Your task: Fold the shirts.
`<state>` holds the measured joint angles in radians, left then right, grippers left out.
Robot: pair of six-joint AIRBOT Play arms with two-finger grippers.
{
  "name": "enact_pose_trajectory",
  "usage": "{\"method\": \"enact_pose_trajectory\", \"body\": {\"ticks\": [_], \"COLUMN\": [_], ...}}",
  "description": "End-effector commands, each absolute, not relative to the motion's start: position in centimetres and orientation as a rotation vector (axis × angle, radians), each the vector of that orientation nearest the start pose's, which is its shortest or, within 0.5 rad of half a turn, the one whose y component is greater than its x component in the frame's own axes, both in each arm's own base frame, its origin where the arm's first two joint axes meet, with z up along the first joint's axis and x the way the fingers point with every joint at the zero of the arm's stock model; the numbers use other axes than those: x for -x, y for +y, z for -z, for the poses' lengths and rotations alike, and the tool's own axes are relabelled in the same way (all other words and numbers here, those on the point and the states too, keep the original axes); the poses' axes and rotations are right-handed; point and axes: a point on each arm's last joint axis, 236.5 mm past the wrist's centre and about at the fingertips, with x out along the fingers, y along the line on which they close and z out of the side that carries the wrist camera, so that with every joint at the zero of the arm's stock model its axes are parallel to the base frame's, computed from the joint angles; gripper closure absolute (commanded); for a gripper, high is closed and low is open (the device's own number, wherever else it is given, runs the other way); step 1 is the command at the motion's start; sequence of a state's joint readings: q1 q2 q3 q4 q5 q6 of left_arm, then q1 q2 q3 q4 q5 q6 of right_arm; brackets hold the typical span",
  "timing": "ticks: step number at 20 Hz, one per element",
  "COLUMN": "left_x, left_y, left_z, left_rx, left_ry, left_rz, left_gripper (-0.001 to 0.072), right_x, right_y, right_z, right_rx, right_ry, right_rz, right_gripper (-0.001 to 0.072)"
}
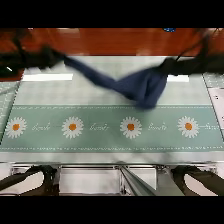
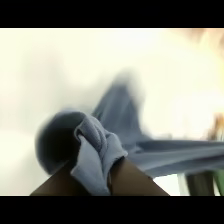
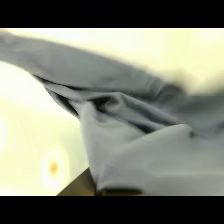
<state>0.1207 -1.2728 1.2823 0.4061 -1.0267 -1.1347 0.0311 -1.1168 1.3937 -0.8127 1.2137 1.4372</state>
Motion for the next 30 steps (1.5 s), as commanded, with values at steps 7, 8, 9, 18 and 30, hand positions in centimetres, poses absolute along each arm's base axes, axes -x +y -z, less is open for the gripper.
{"method": "enact_pose_trajectory", "body": {"ticks": [7,8,9,18,30], "left_x": [-24.6,-22.0,-19.8,-12.9,-35.7], "left_y": [-9.6,-9.5,-9.4,-11.8,-8.0], "left_z": [-59.2,-60.5,-61.6,-57.8,-23.7], "left_rx": [0.335,0.290,0.251,0.009,0.542], "left_ry": [-0.388,-0.444,-0.494,-0.401,0.512], "left_rz": [0.617,0.586,0.550,0.309,0.513], "left_gripper": [0.0684,0.0684,0.0684,0.0684,0.0684], "right_x": [-26.6,-25.3,-24.1,-18.6,-29.2], "right_y": [14.5,14.5,14.5,13.9,14.0], "right_z": [-45.8,-46.6,-47.2,-38.9,-11.4], "right_rx": [-0.132,-0.119,-0.103,-0.105,-0.440], "right_ry": [0.350,0.323,0.296,0.543,1.101], "right_rz": [-0.672,-0.672,-0.668,-0.640,-0.569], "right_gripper": [0.0690,0.0690,0.0690,0.0690,0.0690]}}
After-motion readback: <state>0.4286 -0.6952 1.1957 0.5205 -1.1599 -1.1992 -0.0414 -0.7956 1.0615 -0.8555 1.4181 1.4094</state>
